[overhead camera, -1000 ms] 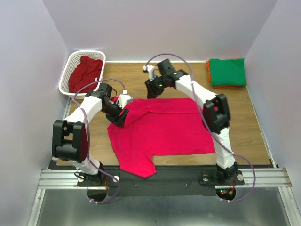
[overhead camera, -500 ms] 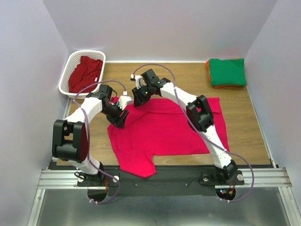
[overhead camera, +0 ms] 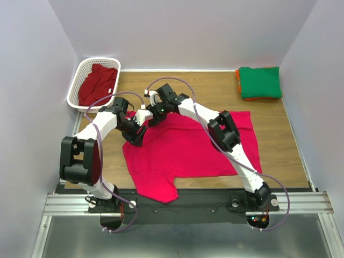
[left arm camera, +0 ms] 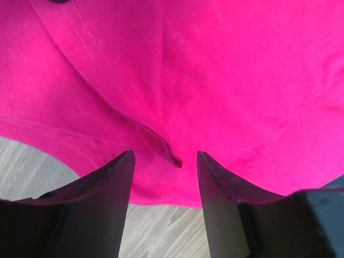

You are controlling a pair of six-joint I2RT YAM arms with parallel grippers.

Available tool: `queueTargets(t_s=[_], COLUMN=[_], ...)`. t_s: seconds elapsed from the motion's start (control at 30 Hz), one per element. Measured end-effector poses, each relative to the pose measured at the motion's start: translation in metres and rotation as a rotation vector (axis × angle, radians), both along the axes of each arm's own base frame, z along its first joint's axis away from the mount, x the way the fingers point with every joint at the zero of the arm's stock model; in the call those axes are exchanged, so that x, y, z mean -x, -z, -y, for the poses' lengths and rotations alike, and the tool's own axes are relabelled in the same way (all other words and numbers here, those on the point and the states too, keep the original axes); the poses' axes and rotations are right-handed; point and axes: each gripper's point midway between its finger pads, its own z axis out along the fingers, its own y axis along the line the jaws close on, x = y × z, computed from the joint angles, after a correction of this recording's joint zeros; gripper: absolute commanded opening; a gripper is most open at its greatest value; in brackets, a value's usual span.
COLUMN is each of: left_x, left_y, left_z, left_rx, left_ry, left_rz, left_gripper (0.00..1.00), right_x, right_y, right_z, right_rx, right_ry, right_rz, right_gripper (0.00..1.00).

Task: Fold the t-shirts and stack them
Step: Fold the tshirt

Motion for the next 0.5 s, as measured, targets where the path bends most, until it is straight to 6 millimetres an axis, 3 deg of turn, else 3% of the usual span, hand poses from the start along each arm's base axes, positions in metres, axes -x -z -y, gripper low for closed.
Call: queueTargets(t_s=[0.13, 0.27, 0.5], left_x=[-0.0004, -0.0003, -0.0015], left_y=[0.0009, 0.0034, 0.0041], left_z=[0.0001, 0.0001, 0.0003], left_rx=[0.000, -0.001, -0.001], left_ry=[0.000, 0.000, 0.000], left_rz=[-0.001, -0.009, -0.007], left_gripper=[0.54, 0.54, 0.54], right_x=[-0.0020, -0.0020, -0.0061], right_y=[-0.0022, -0.0023, -0.0045], right_z=[-0.0015, -0.0016, -0.0018], right_rx=[-0.006, -0.007, -0.003], right_ry=[0.001, 0.004, 0.018], right_rz=[0.009, 0.006, 0.020], right_gripper=[0.29, 0.40, 0.44])
